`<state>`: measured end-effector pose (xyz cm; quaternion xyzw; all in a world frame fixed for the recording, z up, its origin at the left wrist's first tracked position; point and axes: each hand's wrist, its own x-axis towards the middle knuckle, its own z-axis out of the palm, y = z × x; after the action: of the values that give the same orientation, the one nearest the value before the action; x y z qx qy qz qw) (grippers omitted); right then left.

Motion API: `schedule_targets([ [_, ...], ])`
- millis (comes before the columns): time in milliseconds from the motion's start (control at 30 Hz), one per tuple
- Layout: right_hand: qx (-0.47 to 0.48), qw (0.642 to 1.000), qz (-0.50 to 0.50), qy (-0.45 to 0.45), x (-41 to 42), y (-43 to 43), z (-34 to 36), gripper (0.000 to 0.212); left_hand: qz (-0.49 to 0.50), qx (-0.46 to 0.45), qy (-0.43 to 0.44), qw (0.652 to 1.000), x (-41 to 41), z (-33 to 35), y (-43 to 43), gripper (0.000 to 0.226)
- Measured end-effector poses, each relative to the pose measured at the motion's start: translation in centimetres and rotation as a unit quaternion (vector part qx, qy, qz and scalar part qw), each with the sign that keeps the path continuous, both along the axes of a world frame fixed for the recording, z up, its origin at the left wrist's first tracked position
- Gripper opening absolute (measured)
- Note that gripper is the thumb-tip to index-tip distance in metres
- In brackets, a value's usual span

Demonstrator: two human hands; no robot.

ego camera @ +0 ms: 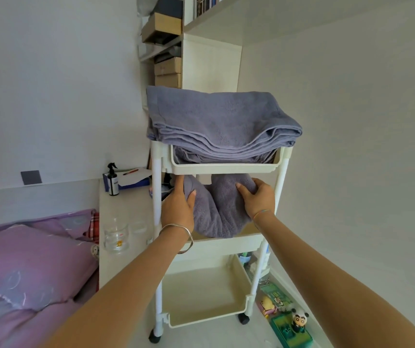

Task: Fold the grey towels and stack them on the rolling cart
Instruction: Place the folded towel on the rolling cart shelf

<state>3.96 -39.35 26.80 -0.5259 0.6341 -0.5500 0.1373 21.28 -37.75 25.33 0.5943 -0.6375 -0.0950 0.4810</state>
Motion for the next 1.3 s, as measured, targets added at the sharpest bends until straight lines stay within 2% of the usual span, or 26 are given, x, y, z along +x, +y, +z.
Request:
schedule_targets([
  [167, 0.017, 1.0, 0.002, 0.019, 0.3, -0.2, -0.5, 0.029, -0.015, -0.06, 0.007, 0.998, 0.0, -1.7, -0.4, 0.047],
  [233, 0.081, 0.996, 0.004, 0.04, 0.2, -0.4, -1.3, 0.027, -0.011, -0.031, 0.029, 0.999, 0.0, -2.7, -0.5, 0.043],
  [300, 0.153, 0.984, 0.011, 0.089, 0.0, -0.4, -2.2, 0.028, -0.007, -0.002, 0.014, 1.0, 0.1, -3.8, -0.6, 0.039],
  [400, 0.154, 0.981, 0.011, 0.116, -0.1, -0.4, -2.2, 0.033, 0.027, -0.005, -0.017, 0.999, 0.1, -4.3, -0.7, 0.043],
  [467, 0.143, 0.978, 0.025, 0.15, -0.2, -0.4, -2.1, 0.045, 0.056, 0.018, -0.049, 0.997, 0.0, -4.1, -0.3, 0.052],
  [500, 0.135, 0.969, 0.024, 0.207, -0.3, -0.4, -2.2, 0.052, 0.073, 0.02, -0.098, 0.992, -0.2, -4.0, 0.0, 0.058],
  [567, 0.09, 0.924, 0.012, 0.371, -0.2, -0.3, -2.4, 0.058, 0.08, -0.05, -0.204, 0.974, -0.2, -4.0, 0.2, 0.06],
  [600, 0.058, 0.899, 0.026, 0.433, -0.2, -0.2, -2.6, 0.054, 0.065, -0.079, -0.262, 0.96, -0.3, -3.9, 0.1, 0.054],
  [633, 0.046, 0.879, 0.054, 0.472, -0.1, -0.1, -2.7, 0.048, 0.033, -0.064, -0.304, 0.95, -0.2, -3.9, -0.1, 0.045],
  [700, 0.094, 0.851, 0.097, 0.508, 0.3, 0.2, -3.3, 0.04, -0.008, 0.039, -0.326, 0.944, 0.0, -4.4, -0.6, 0.037],
  [767, 0.167, 0.82, 0.1, 0.538, 0.2, 0.7, -4.2, 0.042, -0.02, 0.123, -0.353, 0.927, 0.4, -4.9, -0.7, 0.05],
  [867, 0.218, 0.792, 0.112, 0.56, -0.5, 1.1, -5.5, 0.044, -0.036, 0.184, -0.303, 0.935, 0.3, -5.7, -1.1, 0.06],
  [933, 0.239, 0.808, 0.12, 0.525, -0.6, 1.5, -5.9, 0.045, -0.04, 0.201, -0.298, 0.932, 0.2, -5.7, -1.1, 0.061],
  [1033, 0.243, 0.833, 0.109, 0.485, -0.4, 1.8, -6.1, 0.047, -0.039, 0.186, -0.348, 0.918, 0.5, -5.4, -0.8, 0.061],
  [1133, 0.187, 0.871, 0.091, 0.444, -0.6, 2.4, -6.4, 0.048, -0.043, 0.149, -0.349, 0.924, 1.1, -5.8, -0.8, 0.058],
  [1233, 0.13, 0.883, 0.104, 0.438, -1.1, 3.9, -7.3, 0.056, -0.044, 0.09, -0.327, 0.94, 1.4, -6.2, -0.4, 0.057],
  [1300, 0.114, 0.909, 0.119, 0.382, -1.6, 5.8, -7.8, 0.048, -0.032, 0.05, -0.315, 0.947, 1.4, -6.8, 0.4, 0.063],
])
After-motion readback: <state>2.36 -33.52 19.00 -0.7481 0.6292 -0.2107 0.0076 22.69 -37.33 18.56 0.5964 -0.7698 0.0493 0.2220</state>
